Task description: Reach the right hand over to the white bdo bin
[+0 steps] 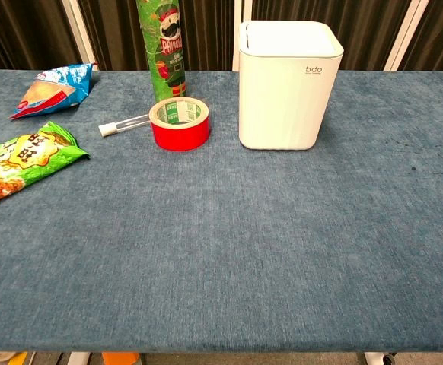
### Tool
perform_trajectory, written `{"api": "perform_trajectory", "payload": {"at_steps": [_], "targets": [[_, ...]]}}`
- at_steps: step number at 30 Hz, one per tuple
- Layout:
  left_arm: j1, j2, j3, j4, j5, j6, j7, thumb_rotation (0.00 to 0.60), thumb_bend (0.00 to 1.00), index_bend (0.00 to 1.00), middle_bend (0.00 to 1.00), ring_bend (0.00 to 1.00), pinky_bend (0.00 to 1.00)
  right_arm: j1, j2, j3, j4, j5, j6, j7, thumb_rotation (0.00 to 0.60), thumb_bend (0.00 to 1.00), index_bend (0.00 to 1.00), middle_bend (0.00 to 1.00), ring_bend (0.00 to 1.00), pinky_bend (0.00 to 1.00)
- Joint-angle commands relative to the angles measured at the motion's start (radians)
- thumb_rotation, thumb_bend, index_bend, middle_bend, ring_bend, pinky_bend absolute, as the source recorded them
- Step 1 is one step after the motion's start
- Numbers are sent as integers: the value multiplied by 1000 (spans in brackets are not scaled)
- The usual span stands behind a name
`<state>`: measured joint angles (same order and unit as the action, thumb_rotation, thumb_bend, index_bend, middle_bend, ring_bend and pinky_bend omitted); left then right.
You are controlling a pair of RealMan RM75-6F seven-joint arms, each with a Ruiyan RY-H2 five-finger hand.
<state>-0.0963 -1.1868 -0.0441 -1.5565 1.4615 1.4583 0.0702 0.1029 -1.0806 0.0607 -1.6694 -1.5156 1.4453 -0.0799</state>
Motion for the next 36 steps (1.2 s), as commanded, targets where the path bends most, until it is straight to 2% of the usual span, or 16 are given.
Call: {"api": "perform_trajectory", "payload": {"at_steps": [1,10,14,17,20,24,28,32,36], "targets": [[-1,-2,-1,1,0,0,2,600,0,147,132,12,4,4,1,1,-2,1,-6,2,600,292,13,44,0,0],[-1,-5,-4,2,6,12,9,600,0,147,132,12,4,57,23,-3,-12,-22,-85,59,600,291,13,44,0,0],[0,-3,-5,-2,7,15,10,600,0,147,132,12,4,144,44,26,-32,-44,-178,95,600,289,13,45,0,0],[1,-2,-2,-5,15,20,10,600,0,147,132,12,4,246,43,67,-36,-40,-289,113,600,289,19,48,0,0],[5,1,0,-8,20,28,9,600,0,147,132,12,4,351,15,119,-26,-18,-390,119,600,288,41,65,0,0],[12,9,0,-14,17,38,11,600,0,147,132,12,4,487,-42,180,13,44,-528,122,600,289,120,117,0,0],[15,14,-1,-19,16,41,12,600,0,147,132,12,4,588,-99,205,57,99,-636,92,600,289,170,148,0,0],[19,16,-2,-17,13,47,9,600,0,147,132,12,4,644,-149,203,93,123,-672,41,600,289,213,168,0,0],[23,18,-4,-13,8,51,2,600,0,147,132,12,4,650,-171,198,99,125,-641,41,600,289,234,176,0,0]]}}
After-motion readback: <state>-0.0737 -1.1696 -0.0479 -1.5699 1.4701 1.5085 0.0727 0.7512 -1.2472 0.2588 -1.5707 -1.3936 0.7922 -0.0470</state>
